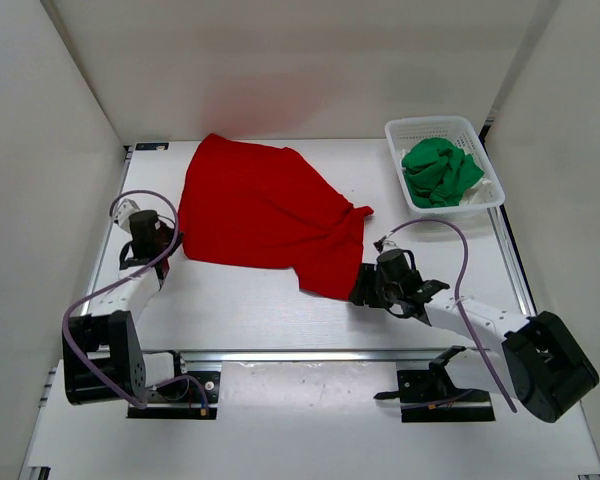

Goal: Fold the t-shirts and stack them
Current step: Flatten out the tshirt

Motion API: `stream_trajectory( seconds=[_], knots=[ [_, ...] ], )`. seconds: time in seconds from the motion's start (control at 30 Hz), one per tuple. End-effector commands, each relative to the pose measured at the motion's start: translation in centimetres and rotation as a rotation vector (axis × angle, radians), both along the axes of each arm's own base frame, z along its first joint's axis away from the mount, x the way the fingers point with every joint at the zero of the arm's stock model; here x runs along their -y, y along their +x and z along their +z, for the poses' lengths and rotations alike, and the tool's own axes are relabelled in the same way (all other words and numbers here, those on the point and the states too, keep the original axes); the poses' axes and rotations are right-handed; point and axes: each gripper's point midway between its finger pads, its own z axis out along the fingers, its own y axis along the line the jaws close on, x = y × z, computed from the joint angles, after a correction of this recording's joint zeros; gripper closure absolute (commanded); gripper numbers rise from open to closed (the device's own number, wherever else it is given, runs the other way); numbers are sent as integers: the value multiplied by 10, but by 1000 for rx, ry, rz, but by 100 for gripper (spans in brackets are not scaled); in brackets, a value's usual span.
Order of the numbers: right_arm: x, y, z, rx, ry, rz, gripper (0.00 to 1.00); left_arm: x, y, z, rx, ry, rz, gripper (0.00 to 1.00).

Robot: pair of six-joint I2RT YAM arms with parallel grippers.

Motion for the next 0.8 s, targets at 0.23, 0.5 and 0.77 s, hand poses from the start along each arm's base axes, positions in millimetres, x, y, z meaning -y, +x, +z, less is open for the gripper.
stream_trajectory(
  seconds=[0.23,0.5,0.77],
  knots=[
    [13,-11,-36,-143,-57,-61,72,30,-22,-3,45,-11,-71,100],
    [14,-3,-31,-135,-49,-65,100,34,-28,15,96,11,-90,100],
    [16,18,23,9,-38,-81,100,58,-42,25,119,16,-187,100]
  ],
)
